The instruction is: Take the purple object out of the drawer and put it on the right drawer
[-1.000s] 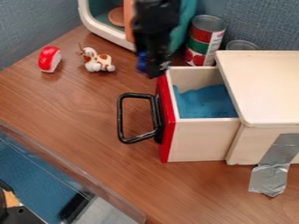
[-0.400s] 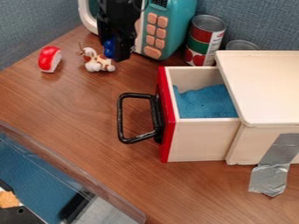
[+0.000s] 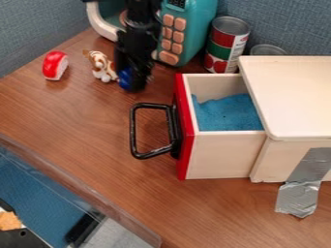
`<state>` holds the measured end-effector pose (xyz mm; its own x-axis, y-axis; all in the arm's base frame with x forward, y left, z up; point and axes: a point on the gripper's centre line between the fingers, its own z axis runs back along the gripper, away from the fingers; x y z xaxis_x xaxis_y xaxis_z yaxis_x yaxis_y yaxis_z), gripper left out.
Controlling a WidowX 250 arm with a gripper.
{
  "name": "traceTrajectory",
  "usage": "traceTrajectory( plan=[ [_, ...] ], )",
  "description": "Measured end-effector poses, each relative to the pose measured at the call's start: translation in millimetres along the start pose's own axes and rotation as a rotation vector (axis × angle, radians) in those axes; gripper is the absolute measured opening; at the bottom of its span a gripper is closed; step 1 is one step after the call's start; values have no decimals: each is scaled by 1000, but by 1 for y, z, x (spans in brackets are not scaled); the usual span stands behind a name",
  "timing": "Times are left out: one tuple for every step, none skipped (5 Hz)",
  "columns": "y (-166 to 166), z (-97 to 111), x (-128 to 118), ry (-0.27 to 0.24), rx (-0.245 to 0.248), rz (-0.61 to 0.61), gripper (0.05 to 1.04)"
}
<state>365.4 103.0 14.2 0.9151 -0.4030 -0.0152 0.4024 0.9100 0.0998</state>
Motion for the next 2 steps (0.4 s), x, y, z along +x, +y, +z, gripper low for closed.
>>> traceTrajectory(
  plan=[
    [-7,0,7,-25,-18,-29,796],
    [-13,-1,7,-31,-20,-59,850]
  ],
)
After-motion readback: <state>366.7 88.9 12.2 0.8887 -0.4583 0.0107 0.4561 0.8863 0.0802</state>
